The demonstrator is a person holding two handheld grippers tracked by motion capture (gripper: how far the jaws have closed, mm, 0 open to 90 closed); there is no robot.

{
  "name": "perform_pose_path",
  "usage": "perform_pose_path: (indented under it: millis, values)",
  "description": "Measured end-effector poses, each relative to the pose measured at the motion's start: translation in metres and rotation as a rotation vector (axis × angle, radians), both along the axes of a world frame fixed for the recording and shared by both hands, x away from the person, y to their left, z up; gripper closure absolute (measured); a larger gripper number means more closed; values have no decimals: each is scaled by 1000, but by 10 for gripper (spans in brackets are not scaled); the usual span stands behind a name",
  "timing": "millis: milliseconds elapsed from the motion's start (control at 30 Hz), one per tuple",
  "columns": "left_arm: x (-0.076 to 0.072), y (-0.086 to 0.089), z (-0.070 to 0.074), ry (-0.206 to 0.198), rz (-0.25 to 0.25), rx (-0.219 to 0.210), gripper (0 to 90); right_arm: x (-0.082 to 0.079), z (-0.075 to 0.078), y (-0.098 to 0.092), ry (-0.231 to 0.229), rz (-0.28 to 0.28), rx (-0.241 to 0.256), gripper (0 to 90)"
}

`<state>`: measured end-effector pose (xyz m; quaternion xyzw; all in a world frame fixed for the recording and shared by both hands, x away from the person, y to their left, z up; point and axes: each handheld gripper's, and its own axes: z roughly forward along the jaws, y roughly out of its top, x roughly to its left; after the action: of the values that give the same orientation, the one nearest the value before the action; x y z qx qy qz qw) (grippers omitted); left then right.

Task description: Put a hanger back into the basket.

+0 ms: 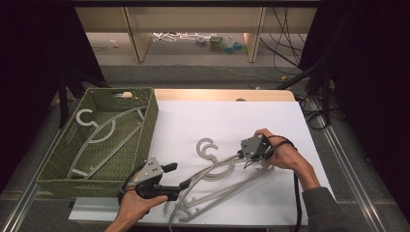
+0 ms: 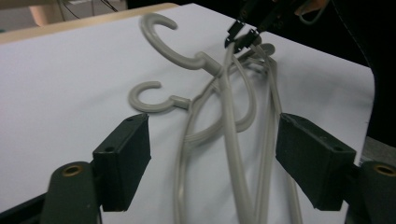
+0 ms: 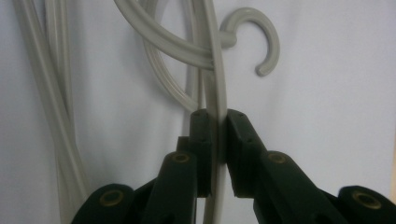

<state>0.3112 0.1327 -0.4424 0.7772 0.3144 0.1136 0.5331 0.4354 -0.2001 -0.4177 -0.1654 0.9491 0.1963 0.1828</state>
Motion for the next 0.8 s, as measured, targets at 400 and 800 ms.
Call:
perform_pose_path:
  millis: [400,800]
  values:
    - [18,-25,2,60,-48,9,309,-5,16,3,-39,31,22,823]
    - [31,-36,4,119,-74,-13,384,-12,30,6,-83,45,22,823]
